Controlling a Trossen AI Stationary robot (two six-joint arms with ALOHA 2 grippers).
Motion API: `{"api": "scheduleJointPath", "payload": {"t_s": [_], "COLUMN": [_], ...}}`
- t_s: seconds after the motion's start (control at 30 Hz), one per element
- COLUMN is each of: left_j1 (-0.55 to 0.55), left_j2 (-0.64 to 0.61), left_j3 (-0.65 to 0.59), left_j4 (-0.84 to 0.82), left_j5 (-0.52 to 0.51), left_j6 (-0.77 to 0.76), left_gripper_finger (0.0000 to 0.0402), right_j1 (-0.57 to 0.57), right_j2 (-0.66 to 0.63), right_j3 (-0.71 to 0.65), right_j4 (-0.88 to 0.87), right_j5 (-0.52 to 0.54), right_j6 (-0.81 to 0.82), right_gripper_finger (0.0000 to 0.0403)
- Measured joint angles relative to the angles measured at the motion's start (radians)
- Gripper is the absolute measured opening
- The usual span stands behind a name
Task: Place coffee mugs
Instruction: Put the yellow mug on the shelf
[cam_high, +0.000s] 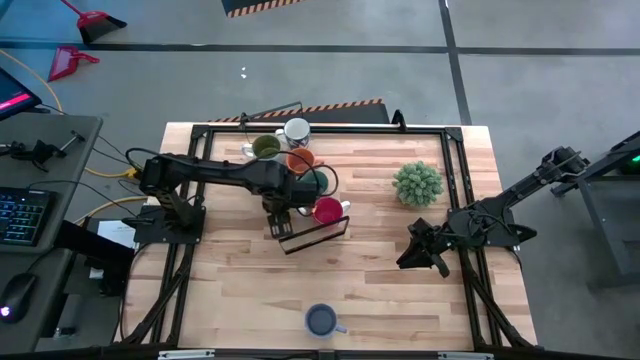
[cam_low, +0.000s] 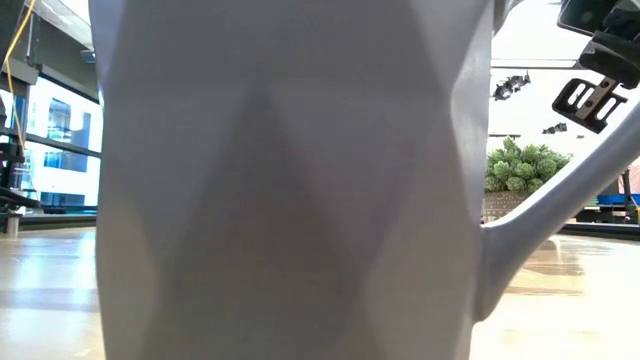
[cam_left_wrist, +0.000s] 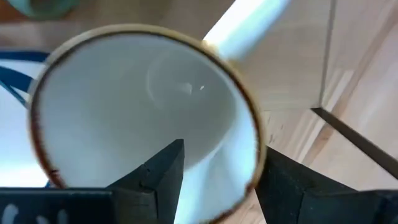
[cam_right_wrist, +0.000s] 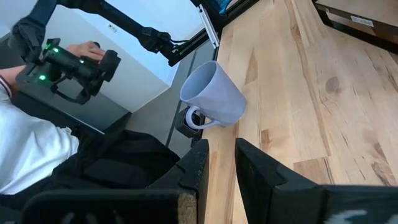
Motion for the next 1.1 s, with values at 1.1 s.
{"api": "scheduleJointPath", "payload": {"t_s": [1.1], "left_j1": [-0.01], "left_j2": [-0.086], "left_j3": [0.023], "left_j4": [-0.179], "left_j5": [0.045], "left_j6": [-0.04], "left_gripper_finger": [0.0084], "right_j1": [0.0], "right_j2": [0.0], "right_j3": [0.0], "right_j4": [-0.011], "right_j5": [0.0], "right_j6": [0.007], "right_gripper_finger": [0.0062]}}
